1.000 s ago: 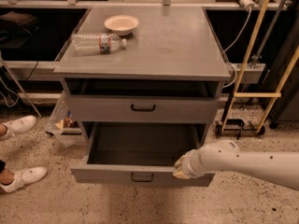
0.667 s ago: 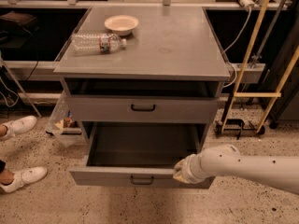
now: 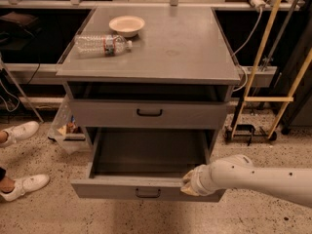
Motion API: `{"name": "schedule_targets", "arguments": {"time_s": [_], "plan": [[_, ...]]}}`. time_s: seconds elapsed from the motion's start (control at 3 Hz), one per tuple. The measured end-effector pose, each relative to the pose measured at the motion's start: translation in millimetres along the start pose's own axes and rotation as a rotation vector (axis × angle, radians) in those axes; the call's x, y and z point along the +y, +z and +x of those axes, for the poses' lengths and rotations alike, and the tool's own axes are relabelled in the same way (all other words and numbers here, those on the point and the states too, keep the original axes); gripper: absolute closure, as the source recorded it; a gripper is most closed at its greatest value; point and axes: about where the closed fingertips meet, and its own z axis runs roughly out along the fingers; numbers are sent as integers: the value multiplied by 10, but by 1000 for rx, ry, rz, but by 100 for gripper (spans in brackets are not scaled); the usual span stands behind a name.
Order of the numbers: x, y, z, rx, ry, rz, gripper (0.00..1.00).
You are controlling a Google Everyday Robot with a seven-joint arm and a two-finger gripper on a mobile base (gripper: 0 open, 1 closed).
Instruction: Open middle drawer
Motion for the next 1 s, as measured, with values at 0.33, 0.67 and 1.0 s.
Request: {"name": "schedule_targets", "arguments": {"time_s": [0.33, 0.67, 1.0], "plan": [[139, -27, 15, -12, 5, -2, 100], [465, -109, 51, -51, 29, 7, 100], [541, -115, 52, -51, 19, 0, 100]]}}
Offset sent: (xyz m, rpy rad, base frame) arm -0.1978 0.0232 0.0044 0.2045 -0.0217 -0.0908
